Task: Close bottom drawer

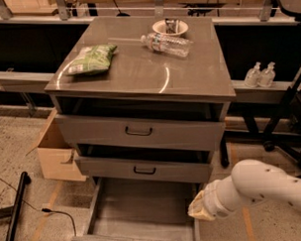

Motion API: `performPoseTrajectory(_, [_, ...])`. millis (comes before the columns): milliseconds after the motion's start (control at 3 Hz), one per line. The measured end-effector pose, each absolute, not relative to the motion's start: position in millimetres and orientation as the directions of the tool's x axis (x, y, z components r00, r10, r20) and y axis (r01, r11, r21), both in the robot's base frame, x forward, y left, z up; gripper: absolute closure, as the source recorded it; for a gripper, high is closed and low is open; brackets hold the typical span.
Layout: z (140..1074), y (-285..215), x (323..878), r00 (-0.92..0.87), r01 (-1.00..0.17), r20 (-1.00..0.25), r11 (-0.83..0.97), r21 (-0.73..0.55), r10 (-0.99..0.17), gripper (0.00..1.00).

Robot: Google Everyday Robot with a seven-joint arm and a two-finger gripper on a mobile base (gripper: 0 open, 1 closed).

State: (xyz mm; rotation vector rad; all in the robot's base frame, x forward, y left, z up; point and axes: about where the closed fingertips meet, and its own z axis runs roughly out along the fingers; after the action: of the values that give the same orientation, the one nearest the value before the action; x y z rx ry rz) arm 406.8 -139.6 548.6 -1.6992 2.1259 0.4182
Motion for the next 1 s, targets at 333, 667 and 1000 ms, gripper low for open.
performPoseTrajectory(333, [483,-117,400,-0.132,-0.986,-0.457,0.164,-0.030,-0.879,1.00])
performPoseTrajectory(667, [476,-100,421,-0.055,-0.986,-0.456,0.121,-0.117,-0.888,1.00])
performPoseTrajectory(1000, [477,-102,421,-0.061,-0.985,-0.458,0.129,-0.118,-0.887,1.00])
